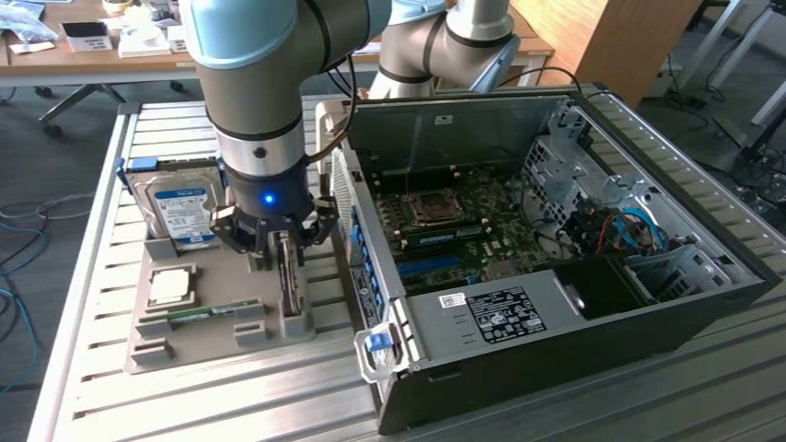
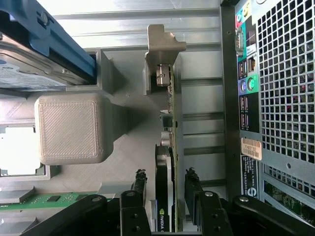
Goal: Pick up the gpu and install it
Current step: 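Pick up the gpu and move the gpu toward the slot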
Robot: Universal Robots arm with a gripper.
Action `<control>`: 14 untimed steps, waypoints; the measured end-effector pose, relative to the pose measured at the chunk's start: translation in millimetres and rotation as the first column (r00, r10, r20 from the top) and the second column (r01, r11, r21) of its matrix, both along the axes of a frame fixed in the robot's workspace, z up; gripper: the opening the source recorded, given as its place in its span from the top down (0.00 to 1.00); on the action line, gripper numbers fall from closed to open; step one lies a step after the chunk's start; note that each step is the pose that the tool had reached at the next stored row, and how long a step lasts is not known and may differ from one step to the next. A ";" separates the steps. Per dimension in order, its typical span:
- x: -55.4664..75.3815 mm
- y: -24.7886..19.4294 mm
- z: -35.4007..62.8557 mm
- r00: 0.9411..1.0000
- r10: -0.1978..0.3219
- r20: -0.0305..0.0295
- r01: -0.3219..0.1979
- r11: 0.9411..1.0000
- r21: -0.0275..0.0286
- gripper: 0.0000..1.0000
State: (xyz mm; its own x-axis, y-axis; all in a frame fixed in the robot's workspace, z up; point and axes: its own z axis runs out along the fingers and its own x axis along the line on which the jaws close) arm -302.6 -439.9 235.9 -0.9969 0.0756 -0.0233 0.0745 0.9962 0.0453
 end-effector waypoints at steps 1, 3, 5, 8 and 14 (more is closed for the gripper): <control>0.0 0.0 0.0 1.000 0.000 0.000 0.000 1.000 0.000 0.55; 0.0 0.2 -0.9 1.000 0.000 0.000 0.000 1.000 0.000 0.55; 0.0 0.7 -1.1 1.000 0.000 0.000 0.000 1.000 0.000 0.55; -0.1 2.1 -1.6 1.000 0.000 0.000 0.000 1.000 0.000 0.55; 0.0 3.1 -3.5 1.000 0.000 0.000 0.000 1.000 0.000 0.55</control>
State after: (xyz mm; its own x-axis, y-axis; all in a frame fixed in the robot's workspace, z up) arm -302.6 -436.8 232.5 -0.9969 0.0755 -0.0232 0.0744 0.9962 0.0453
